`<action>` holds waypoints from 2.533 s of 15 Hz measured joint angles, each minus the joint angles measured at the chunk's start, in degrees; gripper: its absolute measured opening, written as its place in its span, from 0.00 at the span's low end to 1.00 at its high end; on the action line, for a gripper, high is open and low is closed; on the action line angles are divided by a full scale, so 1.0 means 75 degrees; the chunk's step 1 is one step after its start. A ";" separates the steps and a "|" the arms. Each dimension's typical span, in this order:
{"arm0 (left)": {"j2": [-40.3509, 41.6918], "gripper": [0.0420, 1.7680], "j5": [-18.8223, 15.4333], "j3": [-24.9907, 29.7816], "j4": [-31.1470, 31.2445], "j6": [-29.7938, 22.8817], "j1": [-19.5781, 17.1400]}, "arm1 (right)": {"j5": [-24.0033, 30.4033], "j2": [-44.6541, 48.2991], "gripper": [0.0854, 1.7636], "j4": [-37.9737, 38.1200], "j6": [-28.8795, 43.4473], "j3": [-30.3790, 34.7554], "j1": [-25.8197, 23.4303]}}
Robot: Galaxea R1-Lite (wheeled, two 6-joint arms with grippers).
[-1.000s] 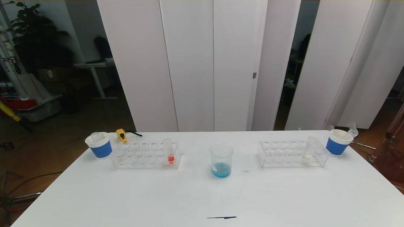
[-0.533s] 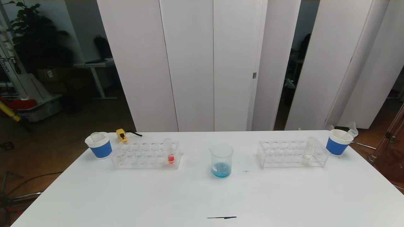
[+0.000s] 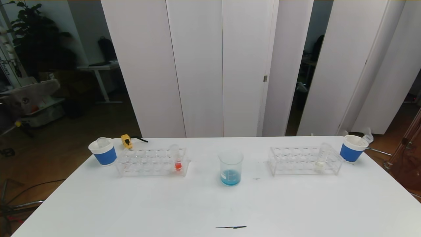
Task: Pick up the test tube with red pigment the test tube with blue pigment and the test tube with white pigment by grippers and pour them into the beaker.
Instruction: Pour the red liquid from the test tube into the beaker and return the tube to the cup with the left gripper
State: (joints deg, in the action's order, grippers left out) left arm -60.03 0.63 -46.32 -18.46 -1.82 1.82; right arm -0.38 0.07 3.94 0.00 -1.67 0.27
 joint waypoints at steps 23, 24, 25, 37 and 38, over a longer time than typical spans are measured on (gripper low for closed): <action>-0.5073 0.99 0.0735 0.3238 -0.5889 -0.0764 0.2693 | 0.0003 0.0000 0.99 -0.0003 0.0000 0.0000 -0.0003; -0.5226 0.99 0.0749 0.3204 -0.5962 -0.0770 0.2708 | 0.0007 0.0000 0.99 0.0000 0.0003 0.0000 -0.0003; -0.5382 0.99 0.0753 0.3160 -0.6040 -0.0779 0.2713 | 0.0003 0.0000 0.99 0.0000 0.0000 0.0000 0.0000; -0.7391 0.99 0.1583 0.1746 -0.6757 -0.1073 0.2723 | 0.0007 0.0000 0.99 0.0000 0.0000 0.0000 -0.0003; -0.7548 0.99 0.1705 0.1630 -0.6840 -0.1073 0.2723 | 0.0007 0.0000 0.99 0.0000 0.0000 0.0000 -0.0003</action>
State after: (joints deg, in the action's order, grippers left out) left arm -116.64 13.42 -34.10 -69.75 -9.86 22.24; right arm -0.33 0.07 3.94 0.00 -1.67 0.24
